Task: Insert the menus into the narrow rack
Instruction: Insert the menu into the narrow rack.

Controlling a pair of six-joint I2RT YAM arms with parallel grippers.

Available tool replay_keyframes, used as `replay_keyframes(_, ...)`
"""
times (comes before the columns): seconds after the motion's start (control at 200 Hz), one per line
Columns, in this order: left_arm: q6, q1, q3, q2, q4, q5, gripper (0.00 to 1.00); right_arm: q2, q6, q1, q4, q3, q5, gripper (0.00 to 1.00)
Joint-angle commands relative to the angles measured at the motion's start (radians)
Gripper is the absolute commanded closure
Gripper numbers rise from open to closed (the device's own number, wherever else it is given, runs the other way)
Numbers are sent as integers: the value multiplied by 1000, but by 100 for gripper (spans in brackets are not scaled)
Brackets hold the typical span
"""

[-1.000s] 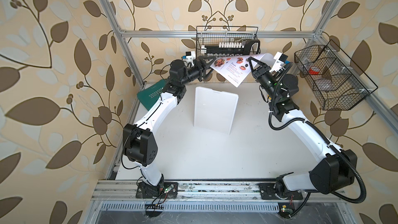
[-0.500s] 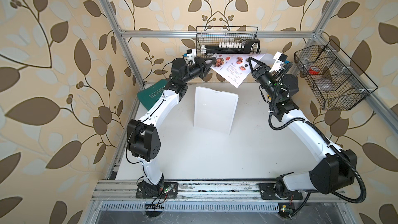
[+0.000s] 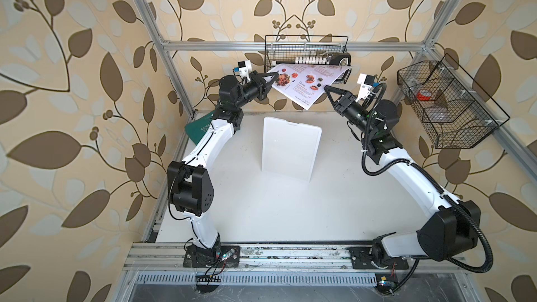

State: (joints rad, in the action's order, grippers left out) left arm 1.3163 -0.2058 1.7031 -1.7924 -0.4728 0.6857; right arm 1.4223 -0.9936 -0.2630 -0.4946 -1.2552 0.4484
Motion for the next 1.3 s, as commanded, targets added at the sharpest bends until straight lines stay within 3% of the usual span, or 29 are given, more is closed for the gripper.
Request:
replay_keyframes(0.0, -65, 3, 68, 4, -92, 68, 100, 30, 25, -7, 39, -34, 131, 67)
replay_keyframes(0.16, -45, 5, 78, -17, -150, 90, 100, 62, 28, -9, 54, -55, 194, 76)
replay_keyframes(0.3, -18, 6, 101, -33, -173, 110, 100, 86, 78, -13, 152, -95, 222, 74)
replay_keyframes(0.535, 37, 5, 102, -53, -249, 86, 100, 75, 63, -11, 234, -70, 312, 35)
replay_keyframes(0.825, 99, 3, 179, -95, -322, 64, 100, 86, -143, -22, 91, 4, 412, 17)
replay_keyframes(1.11, 106, -12, 143, -74, -325, 84, 100, 181, -326, -53, -180, -50, 405, 17)
replay_keyframes(1.3, 70, -11, 117, -63, -295, 112, 100, 177, -230, -49, -96, -128, 373, 19)
